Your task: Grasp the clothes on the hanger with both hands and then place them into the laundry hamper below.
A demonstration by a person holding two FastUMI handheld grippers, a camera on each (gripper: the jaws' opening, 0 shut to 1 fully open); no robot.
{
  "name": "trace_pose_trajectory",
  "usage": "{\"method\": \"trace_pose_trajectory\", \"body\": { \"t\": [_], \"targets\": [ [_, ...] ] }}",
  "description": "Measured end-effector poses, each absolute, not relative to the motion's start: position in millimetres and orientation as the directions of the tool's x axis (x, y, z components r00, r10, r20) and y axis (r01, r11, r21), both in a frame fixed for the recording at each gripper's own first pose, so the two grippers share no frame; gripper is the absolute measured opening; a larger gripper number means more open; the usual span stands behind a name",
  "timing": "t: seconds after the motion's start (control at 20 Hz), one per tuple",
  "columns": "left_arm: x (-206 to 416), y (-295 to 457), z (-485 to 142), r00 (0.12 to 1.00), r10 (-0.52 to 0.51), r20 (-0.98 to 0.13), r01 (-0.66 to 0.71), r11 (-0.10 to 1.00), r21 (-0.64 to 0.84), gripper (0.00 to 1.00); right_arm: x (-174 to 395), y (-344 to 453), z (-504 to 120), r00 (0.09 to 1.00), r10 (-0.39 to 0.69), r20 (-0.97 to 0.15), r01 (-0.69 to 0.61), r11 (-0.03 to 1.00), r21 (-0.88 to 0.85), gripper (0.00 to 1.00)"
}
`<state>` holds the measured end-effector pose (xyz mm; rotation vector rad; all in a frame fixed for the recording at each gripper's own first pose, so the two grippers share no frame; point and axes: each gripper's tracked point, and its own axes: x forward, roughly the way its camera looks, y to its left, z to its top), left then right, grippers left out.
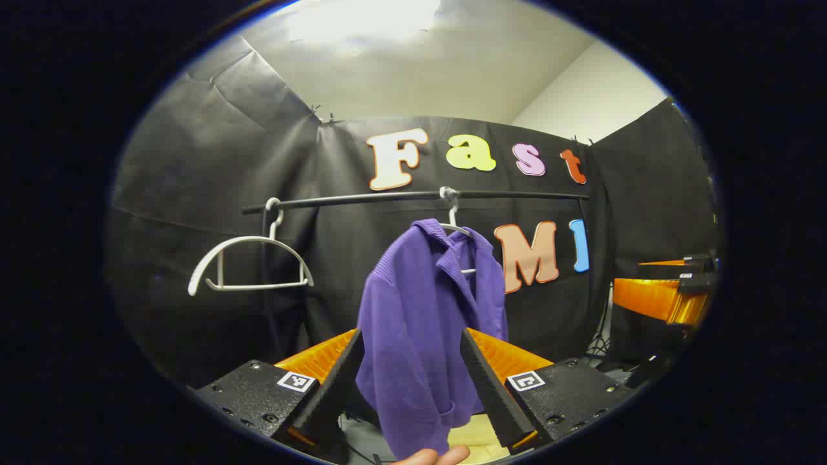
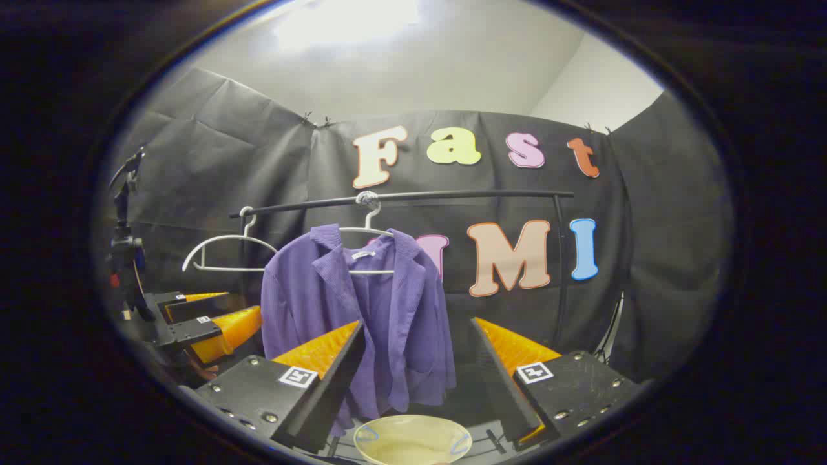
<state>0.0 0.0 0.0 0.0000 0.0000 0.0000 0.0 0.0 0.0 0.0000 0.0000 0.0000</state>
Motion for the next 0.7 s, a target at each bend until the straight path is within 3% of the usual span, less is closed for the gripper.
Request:
{"method": "trace_pose_trajectory", "body": {
  "t": [0.1,0.2,0.7],
  "targets": [
    [1,-7,-2,1.000,-0.011,-0.008,0.011,1.000,-0.008,0.93,0,-3,-5,1.000,0.000,-0.003,0.000,1.000,-0.022,0.96],
    [1,-12,-1,1.000,-0.012,-0.007,0.012,1.000,-0.004,0.96,1,-2,-6,1.000,0.005,-0.001,-0.005,0.999,-0.032,0.93],
    [-2,-36,3,0.999,-0.044,0.007,0.044,0.999,-0.010,0.96,11,-8,-14,0.999,0.035,0.001,-0.034,0.999,-0.034,0.96]
  ]
}}
